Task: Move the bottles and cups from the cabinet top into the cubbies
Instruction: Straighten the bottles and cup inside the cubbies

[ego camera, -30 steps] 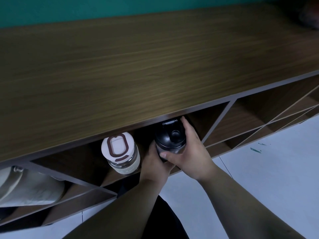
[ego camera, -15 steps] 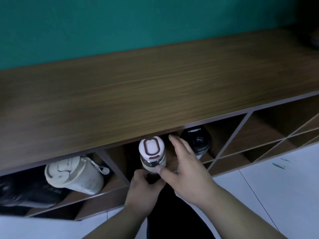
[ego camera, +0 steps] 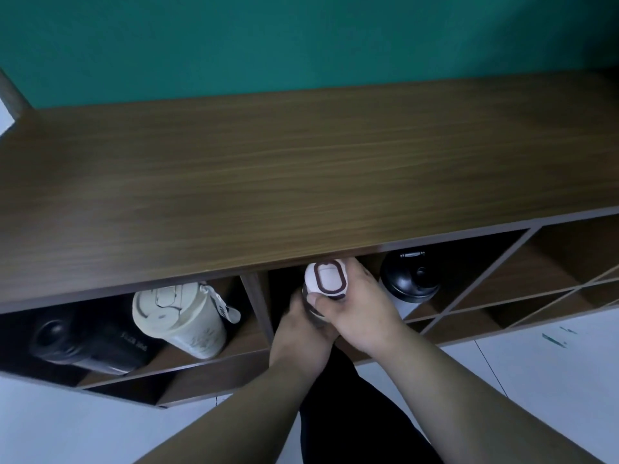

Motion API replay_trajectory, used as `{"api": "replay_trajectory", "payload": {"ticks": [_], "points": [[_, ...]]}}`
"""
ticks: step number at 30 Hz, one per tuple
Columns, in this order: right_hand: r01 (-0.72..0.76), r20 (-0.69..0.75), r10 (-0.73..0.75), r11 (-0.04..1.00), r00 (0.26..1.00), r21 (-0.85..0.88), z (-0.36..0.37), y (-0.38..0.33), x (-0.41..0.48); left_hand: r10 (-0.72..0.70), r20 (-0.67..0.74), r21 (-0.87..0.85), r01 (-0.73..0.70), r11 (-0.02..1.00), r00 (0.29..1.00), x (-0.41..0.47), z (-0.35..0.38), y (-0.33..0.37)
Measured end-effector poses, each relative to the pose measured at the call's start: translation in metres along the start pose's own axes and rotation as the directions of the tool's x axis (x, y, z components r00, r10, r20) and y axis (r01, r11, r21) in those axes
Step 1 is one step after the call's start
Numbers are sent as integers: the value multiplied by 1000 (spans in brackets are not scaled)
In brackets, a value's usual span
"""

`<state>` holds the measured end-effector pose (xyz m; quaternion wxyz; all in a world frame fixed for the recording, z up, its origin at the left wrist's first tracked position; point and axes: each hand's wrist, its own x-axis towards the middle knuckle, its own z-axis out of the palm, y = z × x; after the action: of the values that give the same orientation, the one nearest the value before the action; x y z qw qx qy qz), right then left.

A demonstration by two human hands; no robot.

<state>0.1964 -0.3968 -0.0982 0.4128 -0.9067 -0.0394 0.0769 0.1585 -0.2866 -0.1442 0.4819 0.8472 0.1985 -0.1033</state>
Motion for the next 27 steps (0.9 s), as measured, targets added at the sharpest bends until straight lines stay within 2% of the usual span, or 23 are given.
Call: {"api": "replay_trajectory", "payload": {"ticks": [5,15,20,23,25,27], "points": [[10,-8,-10,1000,1000,4,-1,2,-1,16,-16,-39,-17,999,1000,0,3,-3],[-11,-40,11,1000,999,-2,5,2,-2,45,17,-7,-45,999,999,5,-1,-8],[-31,19,30,999,999,37,3,0,-11,47,31,22,-48,999,998,1,-1,-5],[21,3,-20,999,1000,-36,-8,-5,-26,-6,131,12,5,1000,991,-15,-8,-16],[111,-20,-116,982,993,-154,-18,-15,-41,-28,229,57,15,998,973,-33,-26,-27],[215,-5,-223,944,975,-251,-27,-34,-63,-3,318,115,-35,993,948,-48,-53,-40]]}}
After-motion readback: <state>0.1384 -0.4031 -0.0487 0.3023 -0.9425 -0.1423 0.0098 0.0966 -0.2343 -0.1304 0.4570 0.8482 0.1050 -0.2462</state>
